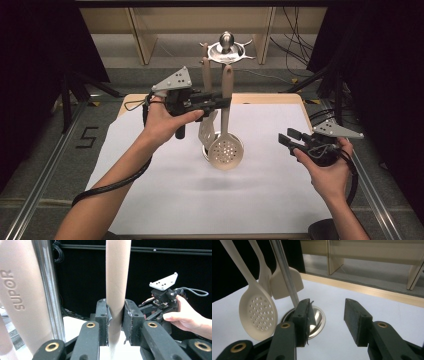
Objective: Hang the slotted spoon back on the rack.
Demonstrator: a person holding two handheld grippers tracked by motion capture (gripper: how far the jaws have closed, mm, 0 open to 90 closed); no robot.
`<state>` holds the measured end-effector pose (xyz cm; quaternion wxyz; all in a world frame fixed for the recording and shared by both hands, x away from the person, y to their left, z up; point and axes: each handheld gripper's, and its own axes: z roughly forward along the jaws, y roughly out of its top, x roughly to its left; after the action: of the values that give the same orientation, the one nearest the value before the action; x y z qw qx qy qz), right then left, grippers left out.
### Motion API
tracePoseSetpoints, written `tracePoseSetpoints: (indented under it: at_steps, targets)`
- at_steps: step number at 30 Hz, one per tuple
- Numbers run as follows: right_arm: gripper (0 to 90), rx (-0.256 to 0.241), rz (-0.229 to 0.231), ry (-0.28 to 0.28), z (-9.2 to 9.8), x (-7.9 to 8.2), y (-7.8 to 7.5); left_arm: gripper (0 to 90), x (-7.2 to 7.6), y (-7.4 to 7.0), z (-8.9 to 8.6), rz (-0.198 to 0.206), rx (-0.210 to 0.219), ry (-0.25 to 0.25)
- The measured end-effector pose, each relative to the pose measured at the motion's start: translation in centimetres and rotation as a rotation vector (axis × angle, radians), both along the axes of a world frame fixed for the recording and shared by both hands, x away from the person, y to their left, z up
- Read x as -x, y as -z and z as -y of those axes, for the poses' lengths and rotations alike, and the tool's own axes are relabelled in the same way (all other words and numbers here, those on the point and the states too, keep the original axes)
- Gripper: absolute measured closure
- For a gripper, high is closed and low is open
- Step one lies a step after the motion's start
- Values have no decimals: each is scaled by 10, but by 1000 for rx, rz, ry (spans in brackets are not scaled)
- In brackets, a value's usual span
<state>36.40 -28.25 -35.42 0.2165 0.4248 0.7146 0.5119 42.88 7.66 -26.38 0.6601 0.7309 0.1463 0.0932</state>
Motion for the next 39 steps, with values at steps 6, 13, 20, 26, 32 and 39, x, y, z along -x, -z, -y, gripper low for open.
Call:
tracePoseSetpoints:
  at_steps: [6, 13, 20, 26, 32, 39]
  targets:
    - [572, -15, -6, -5, 0, 1, -1, 750, -3, 0, 0, -12, 0, -7]
    - [571, 2, 39, 8, 0, -2, 2, 747, -10, 3, 0, -32, 12, -34]
    - [571, 3, 41, 4, -1, -1, 2, 738, -7, 6, 3, -9, -2, -76]
    - [569, -2, 27, -14, 1, -1, 2, 600, 8, 8, -6, 75, -22, -151]
    - [567, 4, 6, -4, 4, -2, 2, 538, 28, 15, -28, 117, -11, -214]
    - [564, 12, 4, 5, 4, -2, 2, 478, 43, 40, -59, 114, -42, -307]
